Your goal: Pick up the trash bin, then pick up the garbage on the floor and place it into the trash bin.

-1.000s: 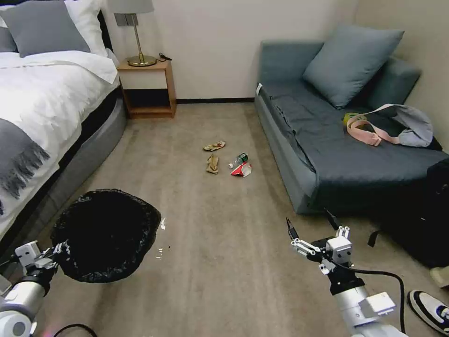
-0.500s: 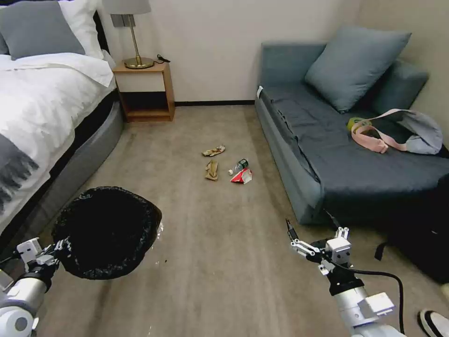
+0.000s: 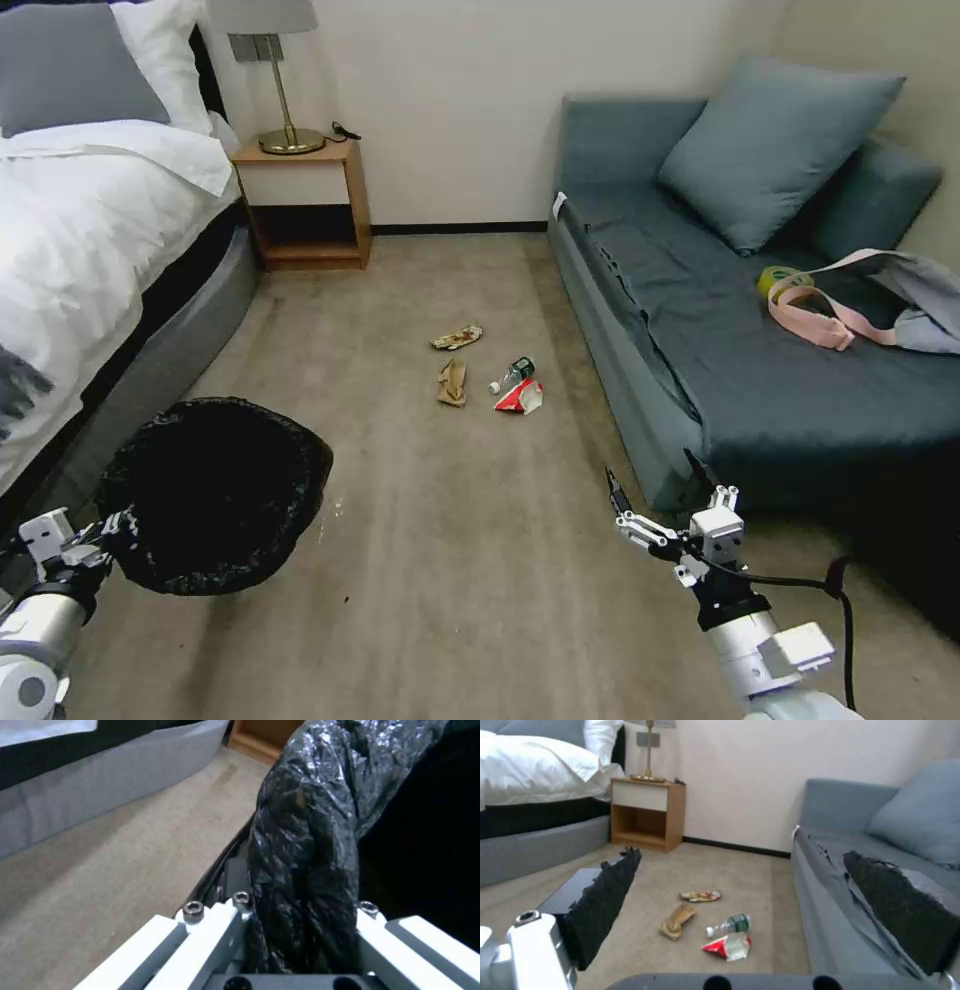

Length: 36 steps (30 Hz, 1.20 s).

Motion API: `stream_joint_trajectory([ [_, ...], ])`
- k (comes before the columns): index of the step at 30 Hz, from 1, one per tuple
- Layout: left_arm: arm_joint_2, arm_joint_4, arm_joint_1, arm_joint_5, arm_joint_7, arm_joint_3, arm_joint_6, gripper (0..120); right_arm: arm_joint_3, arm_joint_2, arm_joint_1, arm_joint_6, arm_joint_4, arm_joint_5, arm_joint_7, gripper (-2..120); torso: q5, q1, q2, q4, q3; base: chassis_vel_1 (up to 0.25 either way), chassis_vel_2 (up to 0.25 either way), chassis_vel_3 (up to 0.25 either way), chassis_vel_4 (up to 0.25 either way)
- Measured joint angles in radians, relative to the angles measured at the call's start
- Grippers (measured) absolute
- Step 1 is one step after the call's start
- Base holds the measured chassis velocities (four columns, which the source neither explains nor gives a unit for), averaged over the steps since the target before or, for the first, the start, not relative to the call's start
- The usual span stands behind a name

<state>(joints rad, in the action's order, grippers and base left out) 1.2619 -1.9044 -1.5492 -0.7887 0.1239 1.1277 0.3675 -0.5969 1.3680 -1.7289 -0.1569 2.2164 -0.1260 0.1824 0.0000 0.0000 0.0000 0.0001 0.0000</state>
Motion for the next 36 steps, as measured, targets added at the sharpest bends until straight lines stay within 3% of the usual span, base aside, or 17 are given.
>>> stream_joint_trajectory([
  [27, 0.001, 0.007, 0.009, 0.013, -0.010, -0.015, -0.007, 3, 0.015, -0.004, 0.006, 0.017, 0.003, 0.000, -0.002, 100, 0.0000, 0.000, 0.000, -0.0001, 0.000, -0.178, 0.178, 0.178, -0.179],
  [31, -0.012, 0.014, 0.013, 0.012, -0.010, -0.021, -0.007, 3, 0.024, -0.005, 0.015, 0.033, 0.001, 0.002, -0.004, 100, 0.0001, 0.000, 0.000, 0.0000, 0.000, -0.201, 0.184, 0.183, -0.183],
  [36, -0.060, 0.022, 0.029, 0.004, -0.026, -0.056, 0.001, 3, 0.034, -0.007, 0.022, 0.081, 0.017, 0.002, -0.018, 100, 0.0001, 0.000, 0.000, 0.0000, 0.000, -0.179, 0.189, 0.195, -0.188],
])
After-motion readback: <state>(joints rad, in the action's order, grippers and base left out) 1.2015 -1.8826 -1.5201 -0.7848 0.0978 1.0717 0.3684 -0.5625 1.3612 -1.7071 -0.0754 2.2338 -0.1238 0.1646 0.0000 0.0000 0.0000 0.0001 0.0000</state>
